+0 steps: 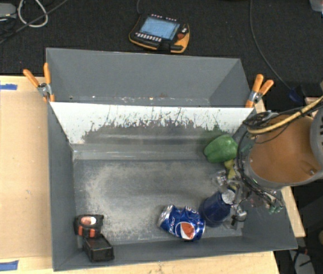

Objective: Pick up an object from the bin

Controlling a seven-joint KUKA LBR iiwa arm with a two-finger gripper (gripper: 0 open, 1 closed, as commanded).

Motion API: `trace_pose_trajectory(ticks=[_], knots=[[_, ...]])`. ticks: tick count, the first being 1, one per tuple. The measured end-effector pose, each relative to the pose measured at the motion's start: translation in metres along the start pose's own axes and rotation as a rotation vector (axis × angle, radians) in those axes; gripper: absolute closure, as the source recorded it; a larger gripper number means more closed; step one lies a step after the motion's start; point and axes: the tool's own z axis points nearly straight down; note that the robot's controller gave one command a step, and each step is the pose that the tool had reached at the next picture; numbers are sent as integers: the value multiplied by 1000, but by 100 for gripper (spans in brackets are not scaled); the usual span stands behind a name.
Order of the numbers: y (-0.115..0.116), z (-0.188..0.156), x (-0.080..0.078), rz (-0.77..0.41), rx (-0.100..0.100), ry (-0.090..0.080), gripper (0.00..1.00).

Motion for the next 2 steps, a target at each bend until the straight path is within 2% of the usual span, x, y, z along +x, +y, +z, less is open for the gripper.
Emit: trace_pose_trajectory(ticks=[1, 2], knots=[[0, 0, 0, -2, 0, 0, 0], [0, 0, -2, -4, 1, -4, 100]])
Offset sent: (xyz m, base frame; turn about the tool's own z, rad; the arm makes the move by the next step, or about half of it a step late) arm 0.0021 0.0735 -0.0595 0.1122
